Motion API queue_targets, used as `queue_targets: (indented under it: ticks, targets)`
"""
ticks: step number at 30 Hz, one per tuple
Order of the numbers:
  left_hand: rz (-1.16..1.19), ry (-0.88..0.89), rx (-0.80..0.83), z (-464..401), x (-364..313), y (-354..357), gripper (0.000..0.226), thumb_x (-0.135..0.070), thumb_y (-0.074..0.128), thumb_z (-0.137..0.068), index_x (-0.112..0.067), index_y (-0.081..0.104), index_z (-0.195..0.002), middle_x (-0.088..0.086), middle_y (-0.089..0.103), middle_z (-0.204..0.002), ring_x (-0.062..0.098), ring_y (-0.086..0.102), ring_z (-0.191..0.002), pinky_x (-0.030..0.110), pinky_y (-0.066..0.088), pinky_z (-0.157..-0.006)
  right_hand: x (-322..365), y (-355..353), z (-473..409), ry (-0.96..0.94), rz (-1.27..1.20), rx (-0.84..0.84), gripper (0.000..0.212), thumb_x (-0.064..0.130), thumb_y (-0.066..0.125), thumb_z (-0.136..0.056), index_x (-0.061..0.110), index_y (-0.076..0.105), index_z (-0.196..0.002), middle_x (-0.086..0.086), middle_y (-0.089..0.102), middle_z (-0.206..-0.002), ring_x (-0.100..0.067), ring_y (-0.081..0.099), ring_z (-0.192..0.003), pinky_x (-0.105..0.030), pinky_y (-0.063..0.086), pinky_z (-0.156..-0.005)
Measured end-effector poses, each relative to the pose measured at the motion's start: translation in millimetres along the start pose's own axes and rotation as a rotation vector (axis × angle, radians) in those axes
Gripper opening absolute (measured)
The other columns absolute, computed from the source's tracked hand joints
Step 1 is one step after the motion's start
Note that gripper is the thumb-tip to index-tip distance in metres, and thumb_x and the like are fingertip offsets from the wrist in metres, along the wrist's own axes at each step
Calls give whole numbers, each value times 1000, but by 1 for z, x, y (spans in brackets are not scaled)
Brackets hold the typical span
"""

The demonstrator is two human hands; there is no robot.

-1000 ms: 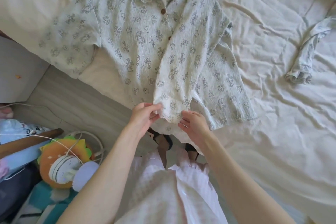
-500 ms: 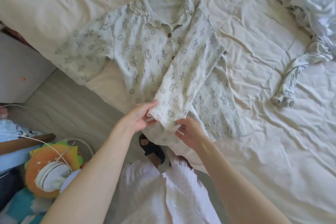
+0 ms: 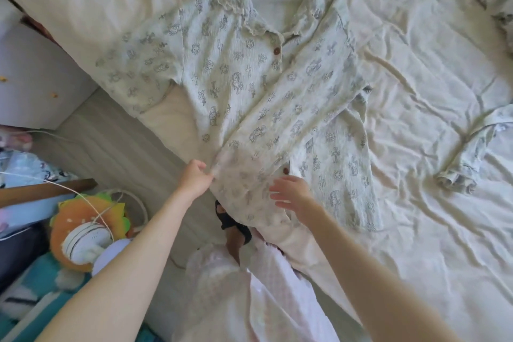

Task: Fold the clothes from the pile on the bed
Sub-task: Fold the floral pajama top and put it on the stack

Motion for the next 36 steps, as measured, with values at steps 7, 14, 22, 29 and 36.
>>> queue_targets:
  ticks: [7, 14, 22, 29, 36]
  targets:
    - [-407, 568, -248, -5, -139, 31, 39, -11, 45, -95, -6, 44, -133, 11, 41, -139, 25, 38, -129, 34, 33, -104, 95, -131, -60, -168, -237, -240, 16, 17, 50, -98, 5, 58, -103, -7, 64, -85, -17, 62, -72, -28, 54, -67]
    - [-796, 833, -152, -37, -234, 112, 53, -20, 38, -99, -21, 20, -149, 4, -1, -159, 26, -6, -146, 43, 0, -119, 180, -183, -120, -149, -457, -197, 25, 28, 58, -93, 3, 56, -89, -5, 58, -69, -17, 59, -53, -28, 51, -52]
    - [-1006, 890, -133, -83, -288, 139, 62, -35, 30, -98, -35, -6, -148, -2, -26, -152, 24, -22, -141, 48, -12, -114, 188, -189, -154, 13, -1042, -51, 8, 6, 52, -93, 5, 53, -101, -4, 57, -79, -5, 58, -103, -39, 43, -104]
    - [-1023, 1030, -203, -86, -317, 148, 57, -40, 25, -98, -31, 0, -150, 2, -20, -153, 25, -20, -141, 49, -13, -112, 180, -185, -154, -50, -1145, -107, 19, 6, 51, -95, 11, 50, -113, -6, 66, -86, -19, 64, -79, -33, 52, -65]
    - [-817, 971, -177, -42, -252, 139, 60, -27, 41, -98, -29, 7, -147, 5, -9, -156, 29, -11, -144, 51, -2, -117, 133, -149, -114, -137, -461, -90, 25, 22, 62, -91, 6, 55, -110, -10, 67, -95, -20, 69, -76, -33, 60, -71]
Point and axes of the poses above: each hand's wrist, its own z-axis away from the middle knuckle, its own y-axis out of the palm, x = y × z, the point moved 6 cm from there along -z, towards the middle knuckle
